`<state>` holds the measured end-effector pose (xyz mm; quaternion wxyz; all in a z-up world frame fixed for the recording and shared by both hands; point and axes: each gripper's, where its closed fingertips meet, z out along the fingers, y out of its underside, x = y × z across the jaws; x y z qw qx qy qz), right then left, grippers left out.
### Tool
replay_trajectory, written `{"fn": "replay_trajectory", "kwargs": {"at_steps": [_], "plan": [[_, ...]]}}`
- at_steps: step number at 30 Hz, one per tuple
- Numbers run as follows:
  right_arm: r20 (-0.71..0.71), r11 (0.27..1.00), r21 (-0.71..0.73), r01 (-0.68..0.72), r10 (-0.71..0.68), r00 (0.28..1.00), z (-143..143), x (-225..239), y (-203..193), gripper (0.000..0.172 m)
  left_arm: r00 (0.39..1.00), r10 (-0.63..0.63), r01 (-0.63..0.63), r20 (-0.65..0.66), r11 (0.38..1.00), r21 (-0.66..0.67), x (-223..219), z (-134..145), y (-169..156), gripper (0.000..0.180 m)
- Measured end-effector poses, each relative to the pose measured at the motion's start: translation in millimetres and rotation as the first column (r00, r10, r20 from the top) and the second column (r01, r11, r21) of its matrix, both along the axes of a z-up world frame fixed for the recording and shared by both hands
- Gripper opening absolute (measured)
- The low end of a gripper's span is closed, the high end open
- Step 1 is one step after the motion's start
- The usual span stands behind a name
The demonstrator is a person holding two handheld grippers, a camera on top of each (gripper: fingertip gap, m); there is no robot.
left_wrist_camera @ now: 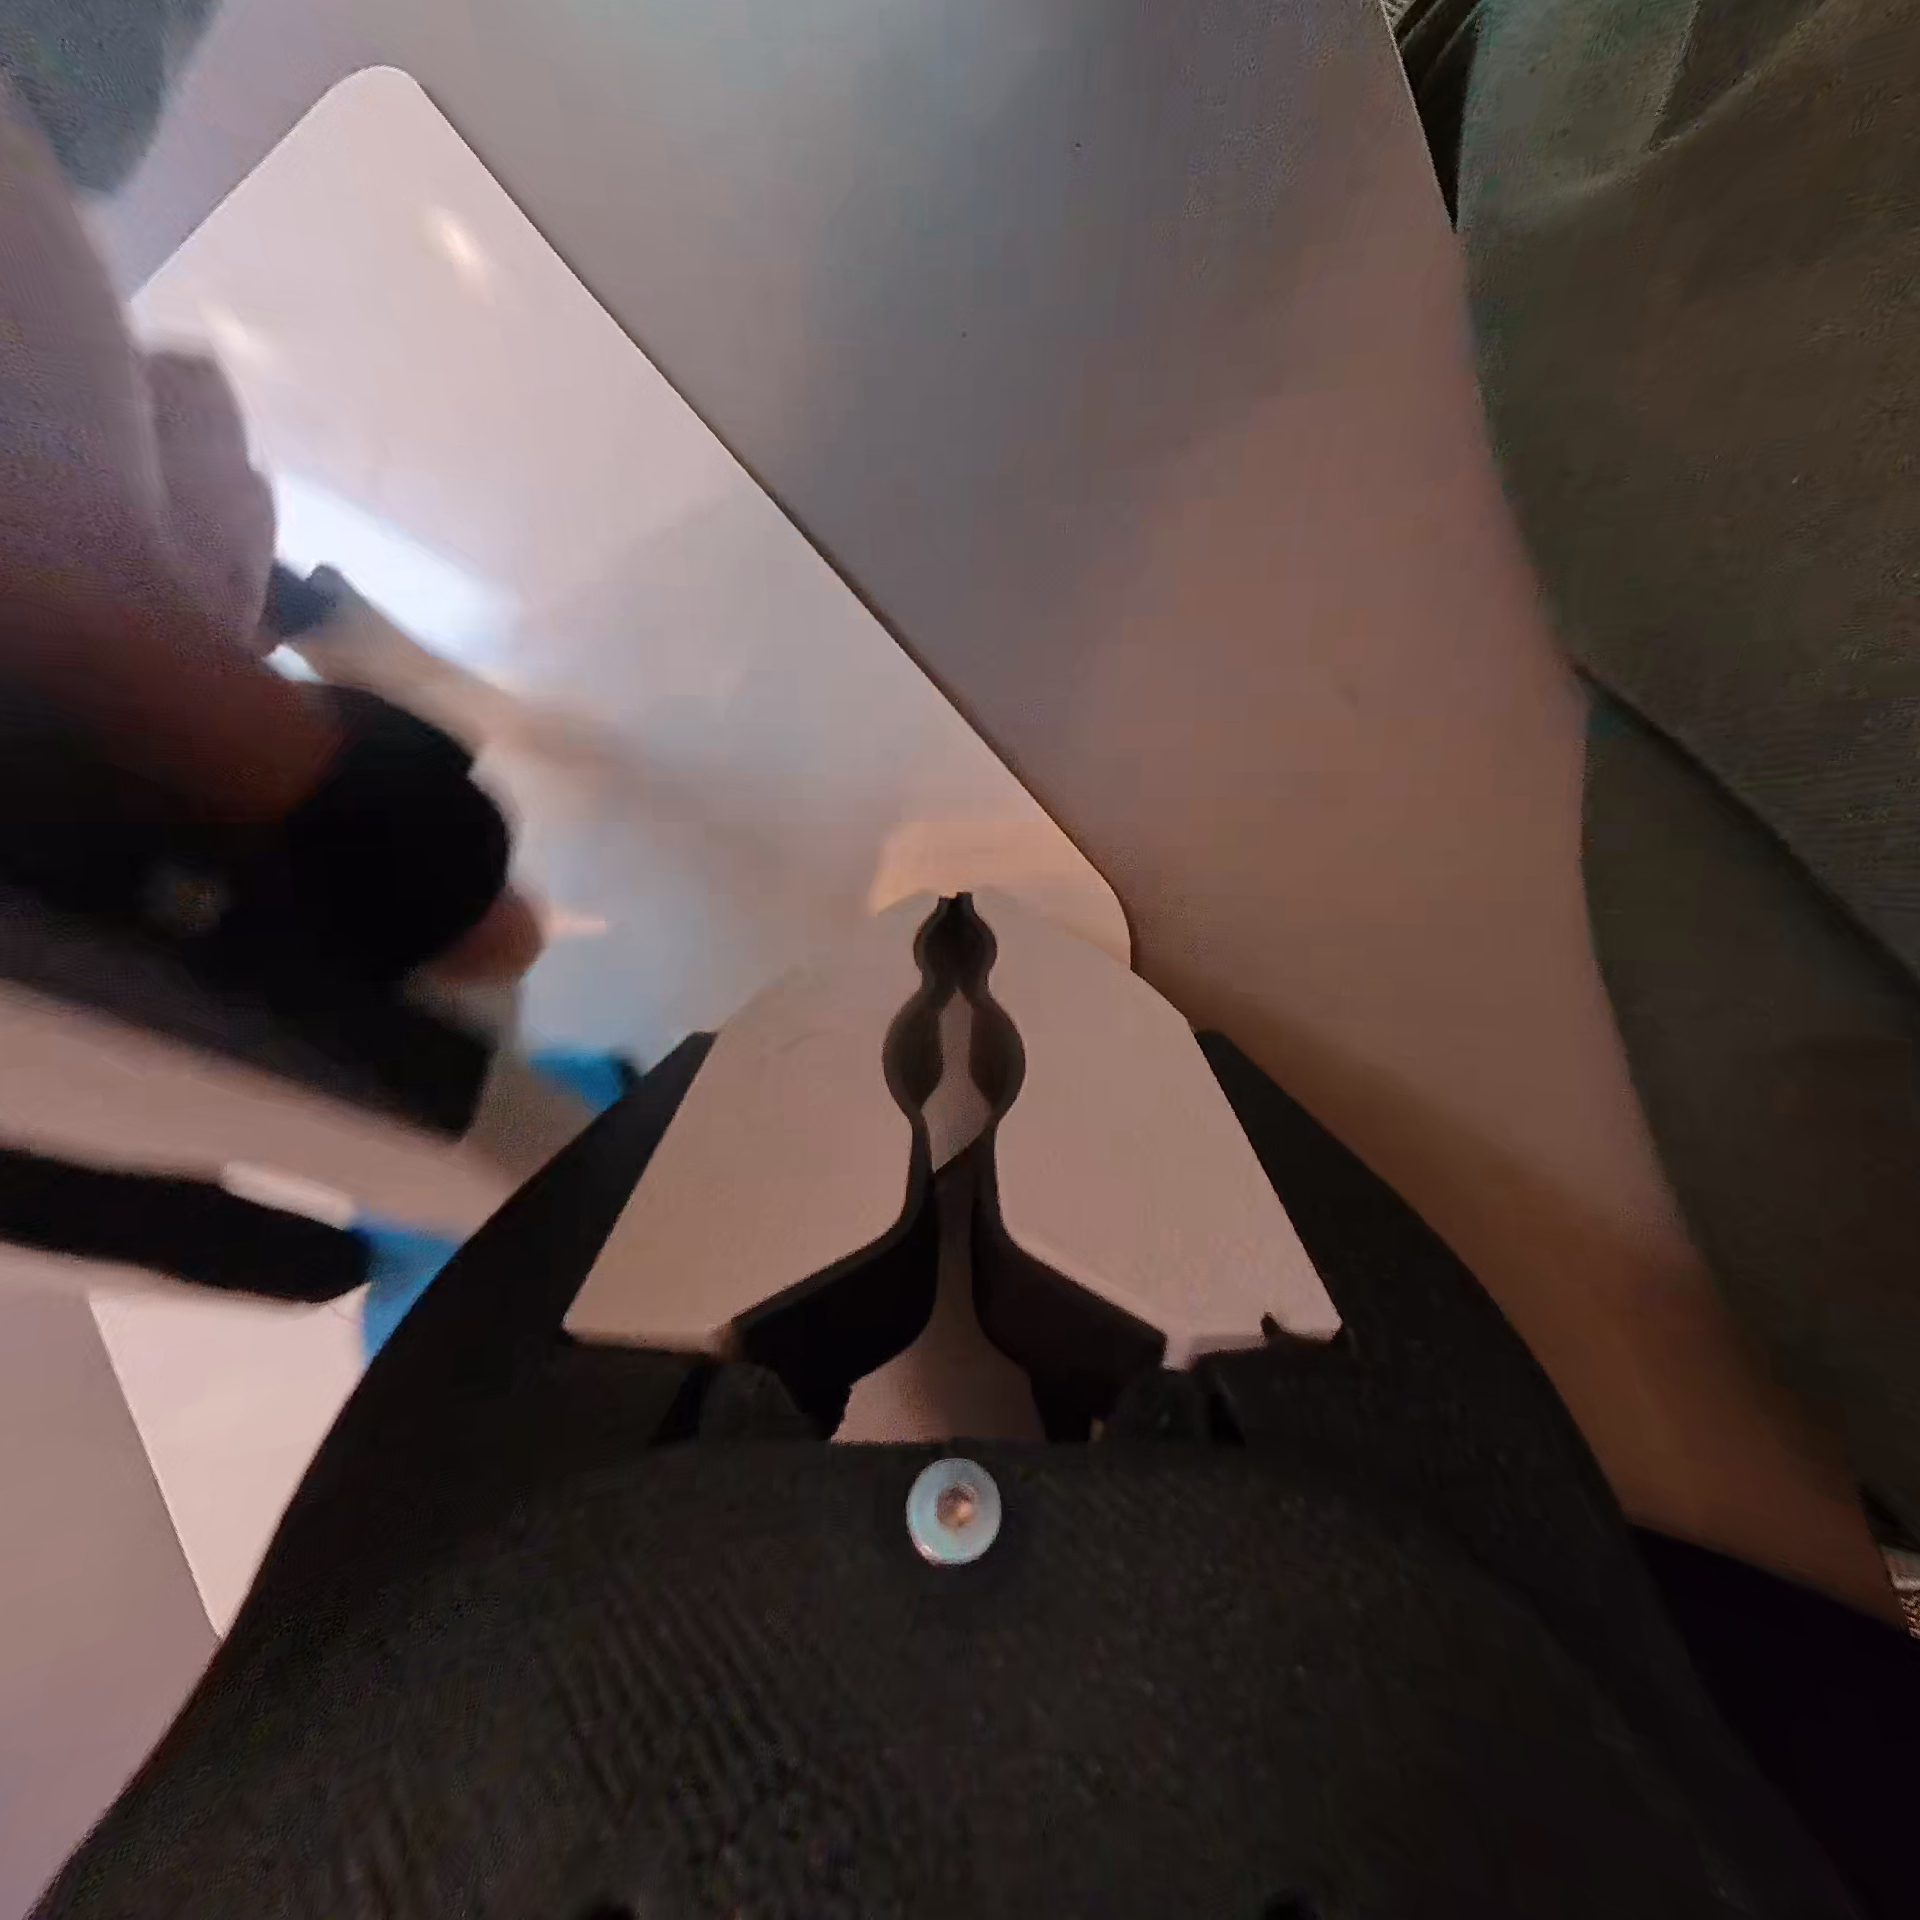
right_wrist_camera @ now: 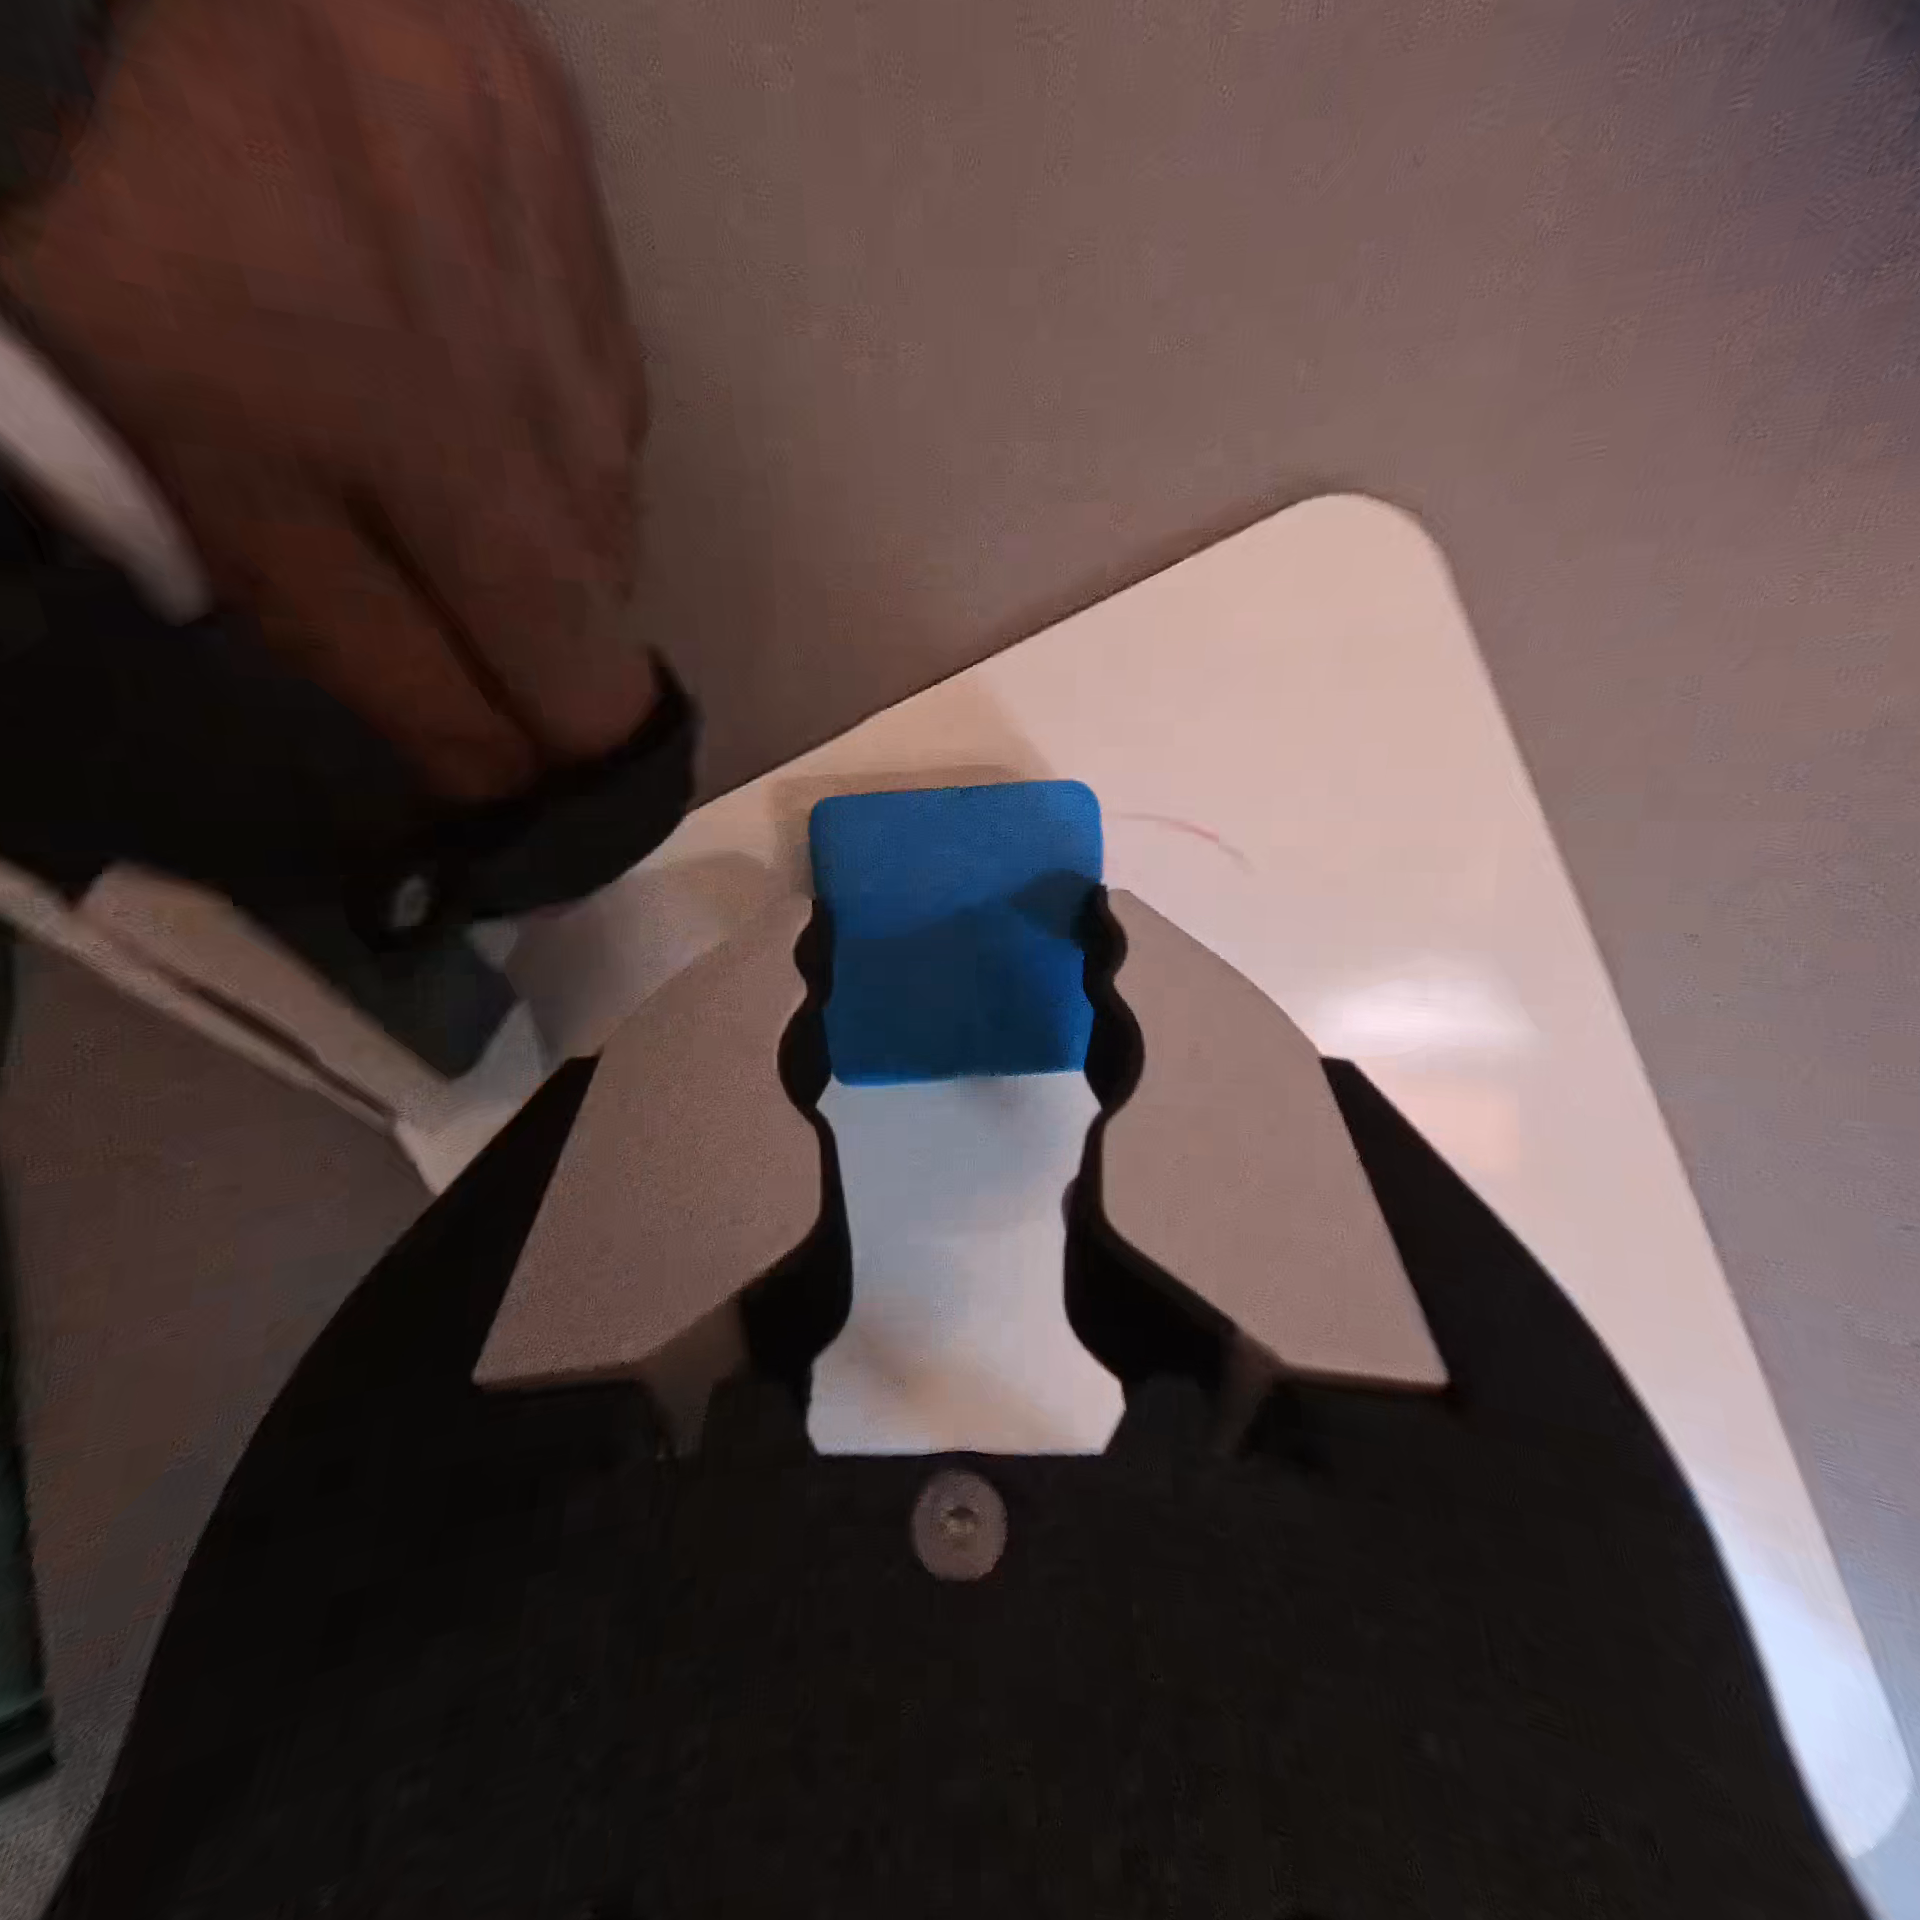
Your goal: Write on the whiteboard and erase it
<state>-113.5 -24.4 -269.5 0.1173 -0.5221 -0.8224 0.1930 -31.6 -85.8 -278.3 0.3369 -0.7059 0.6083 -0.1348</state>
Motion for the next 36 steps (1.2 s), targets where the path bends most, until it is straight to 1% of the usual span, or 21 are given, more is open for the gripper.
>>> {"fn": "replay_trajectory", "kwargs": {"at_steps": [2,4,6,8,10,11,13,15,16,18,20,21,23,25,26,27,29,31,32,34,36], "plan": [[0.072,1.000,-0.013,-0.021,0.022,0.997,0.2,24.7,6.7,0.047,1.000,-0.001,0.001,0.002,1.000,-0.001,0.1,0.1,0.0,0.001],[0.085,0.991,0.043,0.124,-0.128,0.988,-0.4,19.8,58.1,0.047,1.000,-0.001,0.001,0.000,1.000,0.004,0.2,0.1,0.2,0.001],[0.024,0.972,0.016,0.233,-0.233,0.972,-0.3,-9.8,82.4,0.047,1.000,-0.002,0.002,-0.001,1.000,0.006,0.3,0.1,0.1,0.001],[-0.020,0.990,0.002,0.138,-0.138,0.990,-0.2,-28.3,50.2,0.047,1.000,-0.001,0.001,-0.001,1.000,0.005,0.2,0.1,0.2,0.001],[0.020,1.000,-0.003,-0.009,0.009,1.000,-0.3,-8.9,8.2,0.047,1.000,-0.002,0.002,-0.001,1.000,0.005,0.2,0.1,0.0,0.001],[0.053,0.999,-0.001,-0.053,0.053,0.997,-0.3,7.6,2.1,0.047,1.000,-0.003,0.003,0.000,1.000,0.005,0.1,0.1,0.1,0.001],[0.109,1.000,-0.016,0.006,-0.004,0.994,0.0,25.5,25.2,0.047,1.000,-0.003,0.003,-0.001,1.000,0.006,0.1,0.2,0.1,0.001],[0.068,0.989,0.025,0.145,-0.147,0.987,-0.6,5.4,70.6,0.047,1.000,-0.004,0.004,-0.004,1.000,0.014,0.1,0.1,0.2,0.001],[0.028,0.981,0.002,0.195,-0.195,0.980,-0.5,-12.6,77.8,0.047,1.000,-0.004,0.004,-0.004,1.000,0.015,0.2,0.1,0.2,0.001],[-0.020,0.992,-0.016,0.122,-0.123,0.992,-0.4,-33.1,51.2,0.047,1.000,-0.003,0.003,0.000,1.000,0.013,0.1,0.1,-0.1,0.001],[0.017,0.999,-0.026,-0.026,0.027,1.000,-0.5,-14.6,7.5,0.048,1.000,-0.006,0.006,0.002,1.000,0.010,-0.1,0.1,-0.4,0.001],[0.048,0.997,-0.014,-0.082,0.083,0.995,-0.5,2.2,-0.9,0.048,1.000,-0.007,0.007,0.004,1.000,0.007,-0.1,0.2,-0.4,0.001],[0.110,0.998,-0.029,-0.052,0.055,0.992,0.0,25.1,16.8,0.047,1.000,-0.008,0.008,0.005,1.000,0.003,-0.2,0.2,-0.5,0.001],[0.072,0.994,0.038,0.105,-0.108,0.992,-0.7,10.6,67.1,0.047,1.000,-0.007,0.007,0.001,1.000,0.012,-0.2,0.2,-0.6,0.001],[0.031,0.986,0.013,0.168,-0.169,0.985,-0.7,-4.2,75.8,0.047,1.000,-0.006,0.006,0.001,1.000,0.012,-0.2,0.2,-0.6,0.001],[-0.013,0.987,0.006,0.161,-0.161,0.987,-0.7,-16.4,69.4,0.047,1.000,-0.005,0.005,0.003,1.000,0.009,-0.2,0.1,-0.6,0.001],[-0.035,1.000,-0.018,0.025,-0.026,0.999,-0.5,-13.8,23.6,0.047,1.000,-0.005,0.005,0.006,1.000,0.006,-0.2,0.2,-0.6,0.001],[0.024,0.997,-0.003,-0.077,0.077,0.997,-0.6,22.4,-2.2,0.047,1.000,-0.008,0.008,0.007,1.000,0.002,-0.4,0.2,-1.1,0.001],[0.055,0.997,-0.009,-0.071,0.072,0.996,-0.5,42.0,2.2,0.047,1.000,-0.010,0.010,0.008,1.000,0.002,-0.6,0.2,-1.2,0.001],[0.087,0.997,0.026,0.071,-0.073,0.994,-0.6,62.9,46.6,0.047,1.000,-0.010,0.010,0.005,1.000,0.003,-0.5,0.2,-1.4,0.001],[0.047,0.968,0.036,0.248,-0.249,0.967,-0.7,51.5,91.5,0.047,1.000,-0.009,0.009,0.002,1.000,0.008,-0.3,0.2,-1.3,0.001]]}}
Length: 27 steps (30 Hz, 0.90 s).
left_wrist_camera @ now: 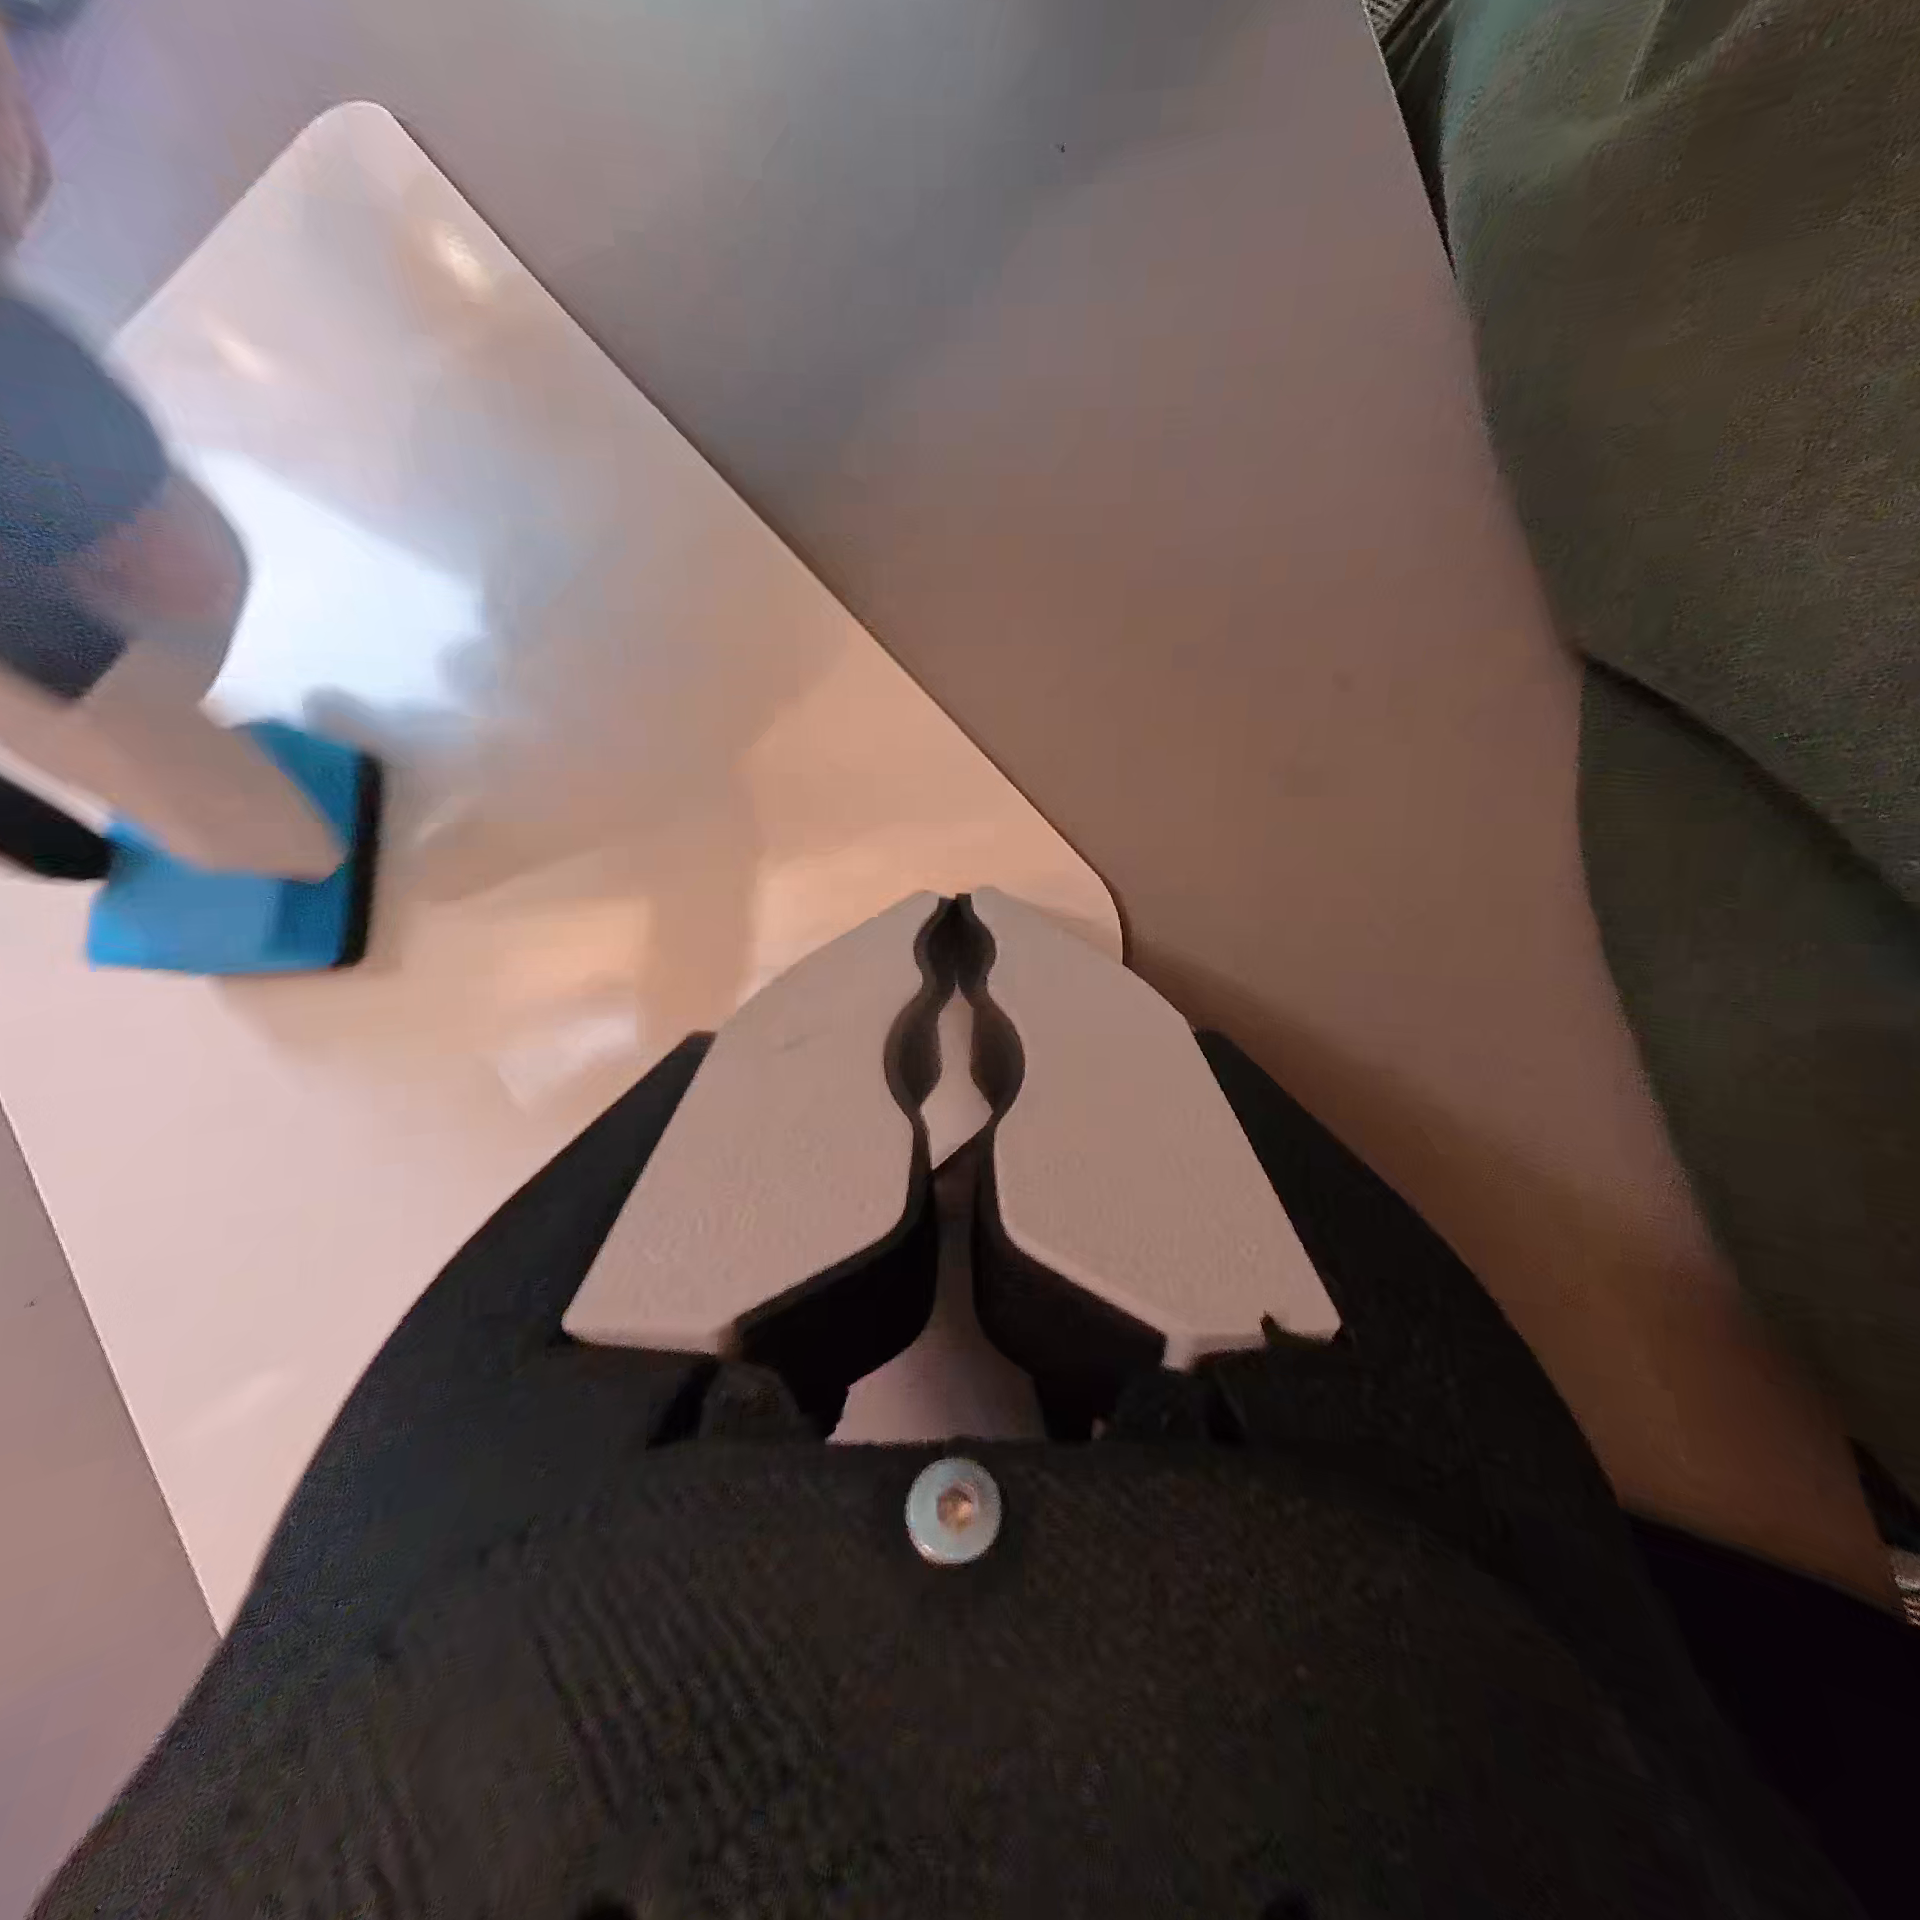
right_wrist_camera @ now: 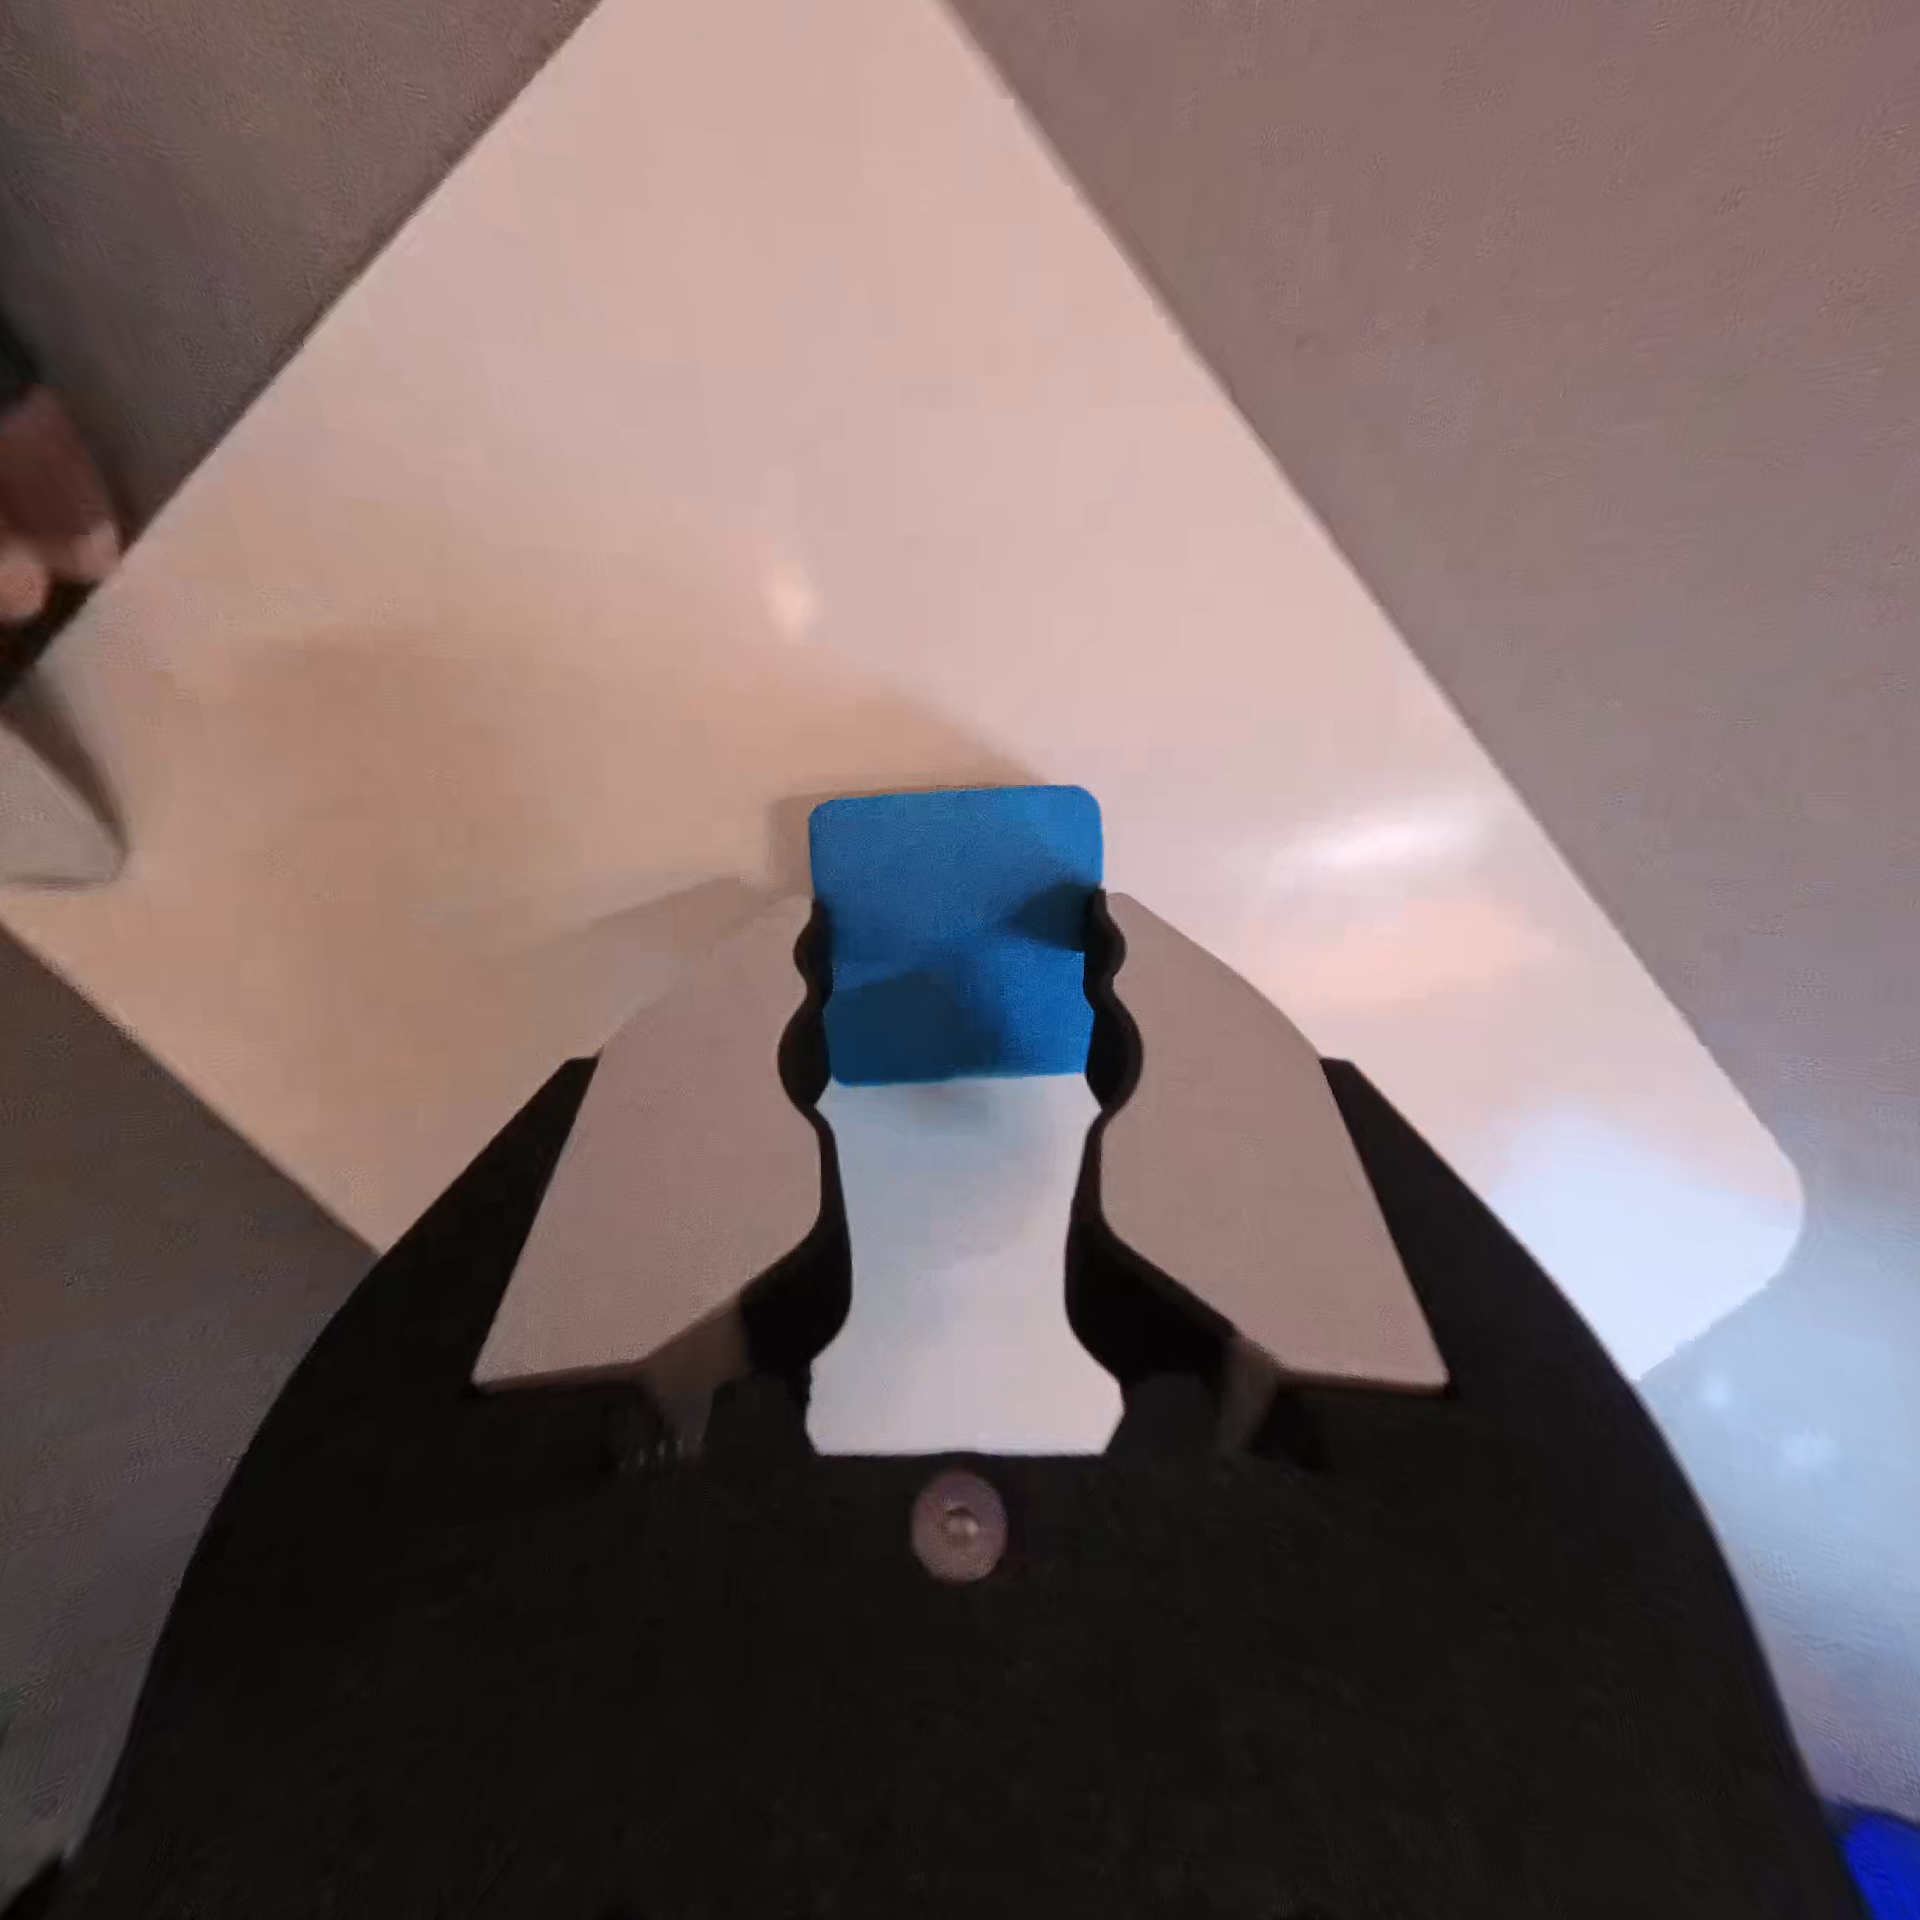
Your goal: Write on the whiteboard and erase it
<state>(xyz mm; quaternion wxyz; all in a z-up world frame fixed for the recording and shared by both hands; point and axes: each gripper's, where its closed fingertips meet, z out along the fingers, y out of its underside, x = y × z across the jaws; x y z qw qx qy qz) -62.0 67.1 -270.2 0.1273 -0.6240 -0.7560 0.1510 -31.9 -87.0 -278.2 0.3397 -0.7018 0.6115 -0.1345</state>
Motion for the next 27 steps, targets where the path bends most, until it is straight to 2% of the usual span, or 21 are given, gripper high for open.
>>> {"fn": "replay_trajectory", "kwargs": {"at_steps": [1,2,4,6,7,9,11,13,14,16,19,22,23,24,27], "plan": [[-0.037,0.999,-0.001,0.036,-0.036,0.999,0.1,-13.4,5.6,0.047,1.000,0.002,-0.002,0.001,1.000,0.000,-0.1,0.0,0.1,0.001],[-0.077,1.000,0.007,0.012,-0.011,0.997,0.3,-27.4,-3.4,0.047,1.000,0.003,-0.003,0.003,1.000,-0.004,-0.1,-0.1,-0.3,0.001],[-0.116,0.994,-0.028,-0.107,0.103,0.988,0.4,-37.3,-51.0,0.047,1.000,0.001,-0.001,0.003,1.000,-0.004,-0.3,-0.1,-0.6,0.001],[-0.072,0.980,-0.026,-0.197,0.194,0.978,0.5,-11.1,-84.4,0.048,1.000,-0.002,0.002,0.005,1.000,-0.009,-0.8,-0.1,-0.8,0.001],[-0.054,0.978,-0.028,-0.206,0.204,0.977,0.5,7.6,-86.9,0.048,1.000,-0.003,0.003,0.007,1.000,-0.010,-0.9,-0.1,-0.9,0.001],[-0.028,0.995,-0.036,-0.095,0.094,0.995,0.5,46.0,-54.9,0.048,1.000,-0.002,0.002,0.004,1.000,-0.009,-1.0,-0.1,-0.9,0.001],[-0.006,0.990,-0.001,0.138,-0.138,0.990,0.4,83.5,16.2,0.048,1.000,0.000,0.000,0.002,1.000,-0.002,-0.8,-0.2,-0.8,0.001],[-0.051,0.922,-0.018,0.387,-0.387,0.920,0.6,105.5,84.4,0.048,1.000,0.000,0.000,0.000,1.000,-0.001,-0.8,-0.3,-0.7,0.001],[-0.084,0.891,-0.041,0.452,-0.454,0.887,0.6,105.8,102.9,0.048,1.000,0.000,0.000,0.001,1.000,-0.003,-0.7,-0.3,-0.6,0.001],[-0.115,0.902,-0.006,0.432,-0.430,0.896,0.8,90.9,101.7,0.048,1.000,0.003,-0.003,0.005,1.000,-0.012,-0.7,-0.3,-0.5,0.001],[-0.106,0.969,-0.036,0.243,-0.245,0.964,0.9,59.6,29.9,0.048,1.000,-0.001,0.001,0.006,1.000,-0.018,-1.3,-0.4,-0.9,0.001],[-0.055,0.998,-0.024,0.059,-0.061,0.997,1.1,70.0,-39.4,0.048,1.000,-0.001,0.002,0.004,1.000,-0.018,-1.1,-0.5,-1.1,0.001],[-0.056,0.998,-0.023,0.053,-0.054,0.997,1.0,78.5,-41.0,0.048,1.000,-0.002,0.002,0.003,1.000,-0.016,-1.1,-0.5,-1.3,0.001],[-0.061,0.993,-0.049,0.104,-0.107,0.992,1.3,88.1,-30.1,0.048,1.000,-0.002,0.002,0.002,1.000,-0.013,-1.1,-0.5,-1.3,0.001],[-0.072,0.922,-0.035,0.385,-0.386,0.920,1.2,124.9,55.9,0.048,1.000,-0.003,0.003,-0.005,1.000,0.000,-0.9,-0.5,-1.3,0.001]]}}
